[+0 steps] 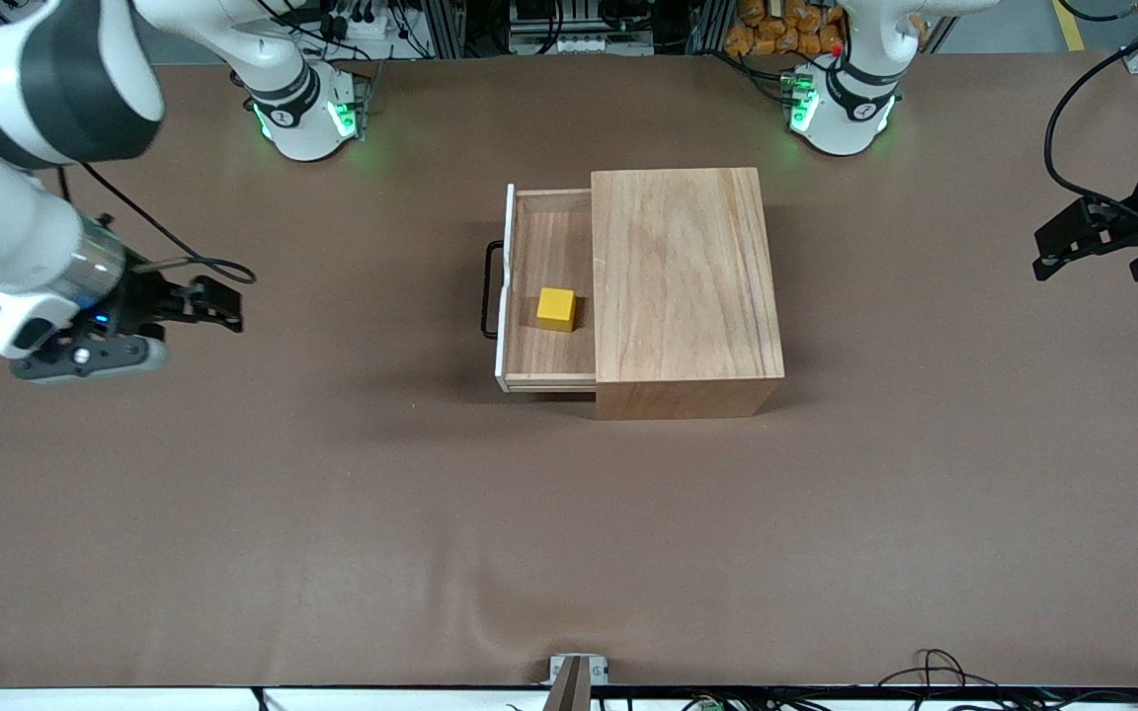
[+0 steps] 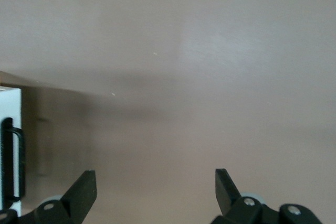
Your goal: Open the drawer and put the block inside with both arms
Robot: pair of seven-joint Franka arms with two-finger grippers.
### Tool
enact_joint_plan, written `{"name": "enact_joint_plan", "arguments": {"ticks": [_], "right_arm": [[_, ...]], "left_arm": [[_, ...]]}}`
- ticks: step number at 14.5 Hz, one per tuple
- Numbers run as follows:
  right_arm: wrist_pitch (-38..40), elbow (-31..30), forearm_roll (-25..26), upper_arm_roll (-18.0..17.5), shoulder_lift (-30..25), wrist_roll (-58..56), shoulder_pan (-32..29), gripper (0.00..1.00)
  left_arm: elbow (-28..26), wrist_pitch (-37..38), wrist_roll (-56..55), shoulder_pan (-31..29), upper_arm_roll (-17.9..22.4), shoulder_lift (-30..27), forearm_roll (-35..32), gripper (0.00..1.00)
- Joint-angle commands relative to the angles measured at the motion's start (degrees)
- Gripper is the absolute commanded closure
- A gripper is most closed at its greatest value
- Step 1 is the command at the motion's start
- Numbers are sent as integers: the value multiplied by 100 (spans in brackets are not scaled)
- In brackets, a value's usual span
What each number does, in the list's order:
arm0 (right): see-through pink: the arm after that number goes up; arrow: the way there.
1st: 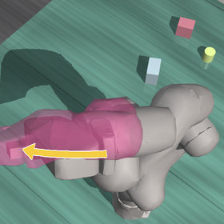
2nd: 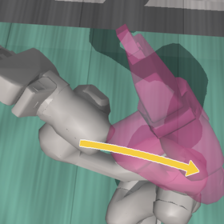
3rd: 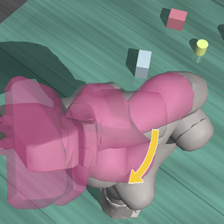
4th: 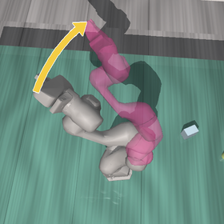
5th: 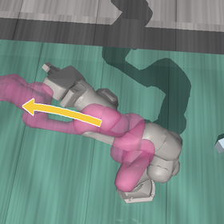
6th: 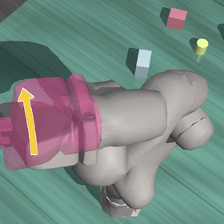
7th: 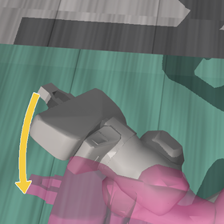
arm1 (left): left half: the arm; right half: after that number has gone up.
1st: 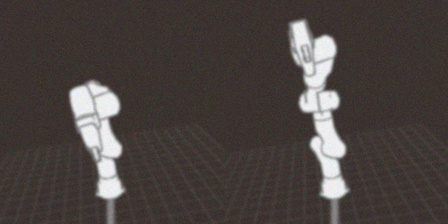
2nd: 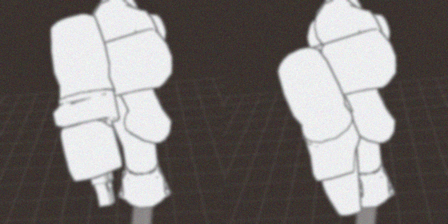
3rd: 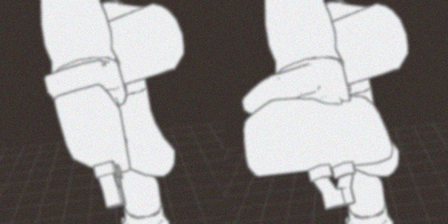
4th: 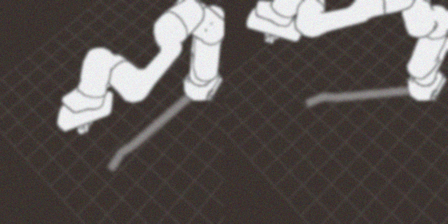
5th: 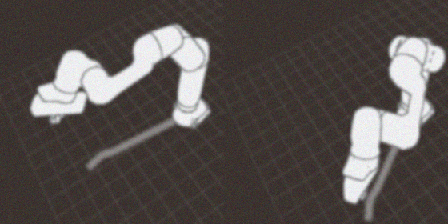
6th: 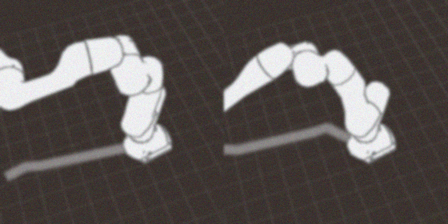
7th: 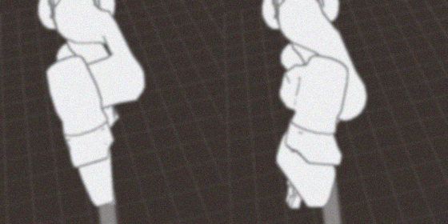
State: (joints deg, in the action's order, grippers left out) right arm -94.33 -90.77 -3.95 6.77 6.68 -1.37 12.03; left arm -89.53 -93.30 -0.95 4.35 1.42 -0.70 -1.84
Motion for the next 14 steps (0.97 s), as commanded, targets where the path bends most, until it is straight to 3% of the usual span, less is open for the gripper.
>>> {"name": "enact_joint_plan", "arguments": {"ticks": [1,8,14], "right_arm": [[178,-327,113,-97,-527,-398,-524,0],[776,-187,236,-44,-869,-751,-1263,0],[969,-108,377,-26,-1011,-1094,-1299,0]], "left_arm": [[102,66,86,-49,-19,26,17,0],[102,101,104,-49,-19,17,35,0],[111,268,121,-40,-28,17,61,0]]}}
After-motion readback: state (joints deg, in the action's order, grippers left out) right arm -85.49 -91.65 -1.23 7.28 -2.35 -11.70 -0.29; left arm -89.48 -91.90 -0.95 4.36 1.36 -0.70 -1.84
